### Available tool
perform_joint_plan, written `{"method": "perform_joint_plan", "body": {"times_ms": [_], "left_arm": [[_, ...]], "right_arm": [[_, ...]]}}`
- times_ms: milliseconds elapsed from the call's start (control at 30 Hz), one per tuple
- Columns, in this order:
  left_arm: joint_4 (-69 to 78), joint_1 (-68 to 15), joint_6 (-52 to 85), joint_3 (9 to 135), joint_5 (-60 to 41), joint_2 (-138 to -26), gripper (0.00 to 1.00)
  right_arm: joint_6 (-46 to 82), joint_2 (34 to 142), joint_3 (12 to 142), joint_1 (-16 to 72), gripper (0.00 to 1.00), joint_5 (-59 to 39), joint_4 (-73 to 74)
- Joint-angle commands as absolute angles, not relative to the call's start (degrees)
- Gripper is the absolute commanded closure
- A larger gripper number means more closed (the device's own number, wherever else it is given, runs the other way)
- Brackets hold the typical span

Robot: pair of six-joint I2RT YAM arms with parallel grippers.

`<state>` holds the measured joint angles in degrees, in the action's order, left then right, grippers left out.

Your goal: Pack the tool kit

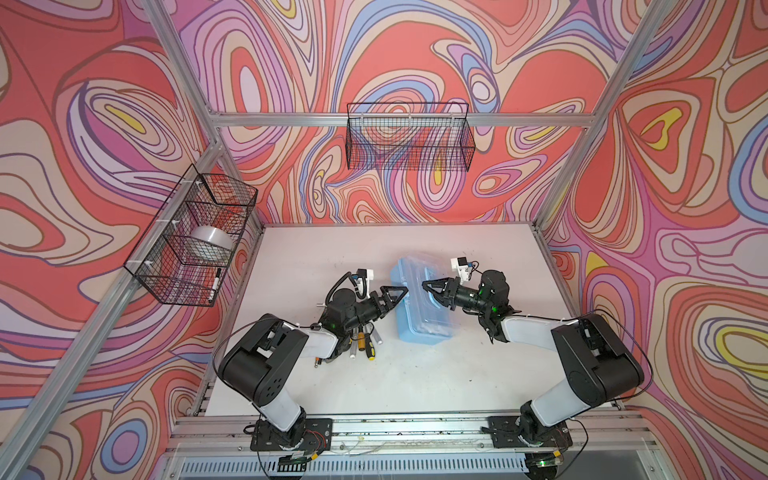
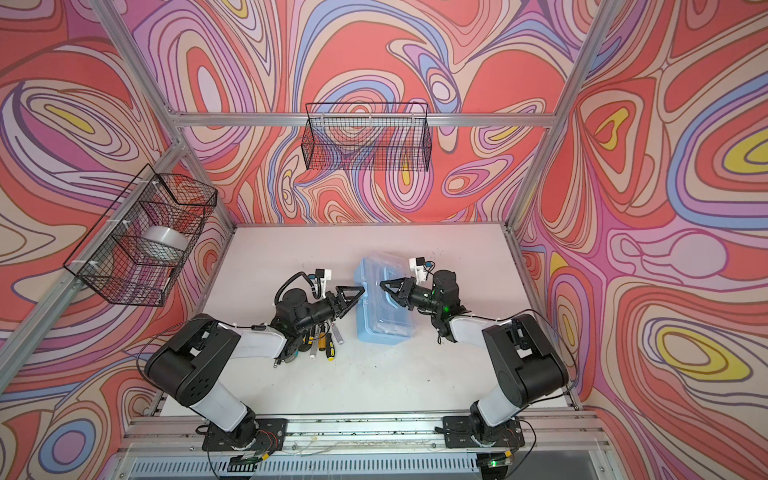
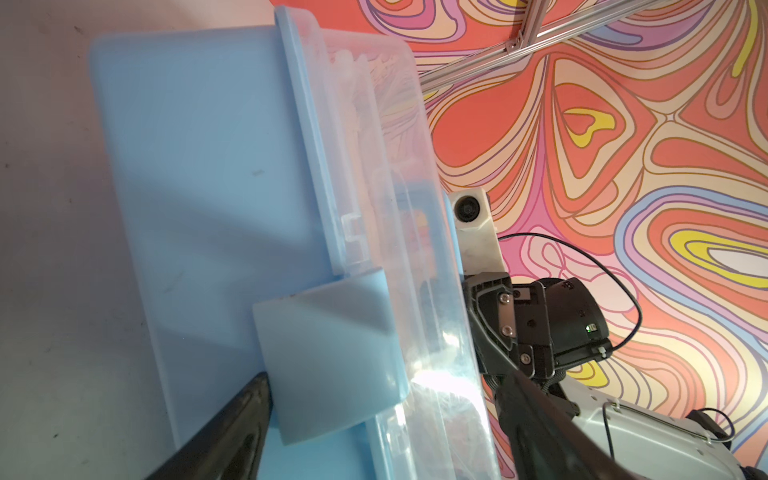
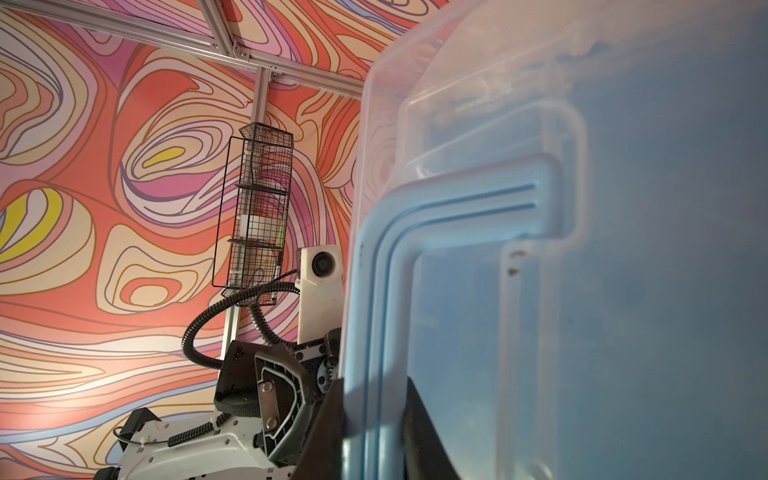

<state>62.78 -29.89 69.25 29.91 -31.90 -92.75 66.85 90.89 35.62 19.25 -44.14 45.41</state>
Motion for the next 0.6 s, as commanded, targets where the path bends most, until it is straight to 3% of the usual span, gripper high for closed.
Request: {"method": "perform_joint_plan", "body": {"times_ms": [0, 567], "left_arm": [[78.04, -30.81, 70.64, 34.76, -37.17, -84.92, 0.14], [78.01, -28.66, 72.25, 33.86, -37.53, -80.97, 0.14]], "right_arm": [[58.45, 94.77, 33.49, 20.83, 1.0, -41.31, 33.99], [57.29, 97.48, 34.66, 20.83, 1.0, -38.86, 31.47]]}}
